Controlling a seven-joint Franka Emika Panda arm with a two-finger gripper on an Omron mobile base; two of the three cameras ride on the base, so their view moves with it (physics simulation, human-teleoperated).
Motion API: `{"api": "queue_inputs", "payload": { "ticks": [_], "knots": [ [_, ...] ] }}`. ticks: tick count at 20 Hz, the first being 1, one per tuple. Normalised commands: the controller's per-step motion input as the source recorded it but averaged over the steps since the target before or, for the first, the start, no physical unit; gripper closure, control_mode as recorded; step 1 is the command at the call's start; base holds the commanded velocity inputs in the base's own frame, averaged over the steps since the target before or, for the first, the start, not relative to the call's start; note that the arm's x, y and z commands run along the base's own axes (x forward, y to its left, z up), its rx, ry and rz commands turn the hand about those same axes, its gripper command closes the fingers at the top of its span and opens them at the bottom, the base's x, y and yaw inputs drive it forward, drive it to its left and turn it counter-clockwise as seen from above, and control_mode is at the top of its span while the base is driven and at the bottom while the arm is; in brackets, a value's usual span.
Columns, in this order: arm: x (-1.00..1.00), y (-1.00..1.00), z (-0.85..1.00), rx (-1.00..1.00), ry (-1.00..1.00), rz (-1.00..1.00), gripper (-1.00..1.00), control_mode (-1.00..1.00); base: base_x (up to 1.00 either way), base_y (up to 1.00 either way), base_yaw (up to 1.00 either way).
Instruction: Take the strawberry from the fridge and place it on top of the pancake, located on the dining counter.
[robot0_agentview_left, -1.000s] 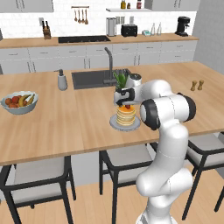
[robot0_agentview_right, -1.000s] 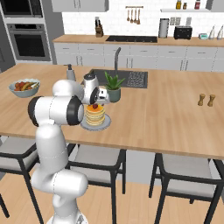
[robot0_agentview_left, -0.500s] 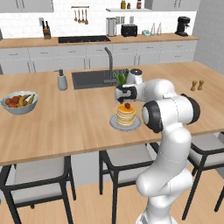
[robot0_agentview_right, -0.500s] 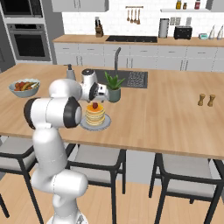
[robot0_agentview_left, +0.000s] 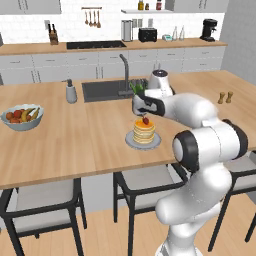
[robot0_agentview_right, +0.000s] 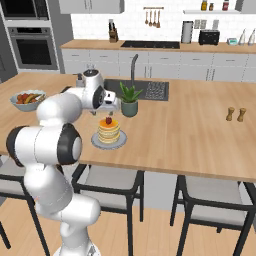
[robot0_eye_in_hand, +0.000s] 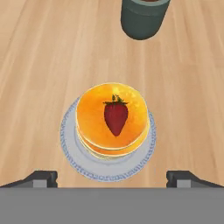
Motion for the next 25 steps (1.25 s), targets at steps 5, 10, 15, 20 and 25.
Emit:
{"api": "queue_inputs", "payload": {
  "ticks": [5, 10, 15, 20, 25],
  "knots": [
    [-1.00, 0.26, 0.53, 0.00, 0.02, -0.09, -1.00, -1.00, 0.00, 0.00, 0.00],
    [-1.00, 0.77, 0.11, -0.13, 0.05, -0.14, -1.00, -1.00, 0.00, 0.00, 0.00],
    [-0.97, 0.74, -0.09, -0.27, 0.07, -0.08, -1.00, -1.00, 0.00, 0.00, 0.00],
    [-0.93, 0.05, -0.01, -0.06, 0.05, -0.12, -1.00, -1.00, 0.00, 0.00, 0.00],
    [-0.34, -0.14, -0.16, 0.00, 0.02, -0.04, -1.00, -1.00, 0.00, 0.00, 0.00]
  ]
}}
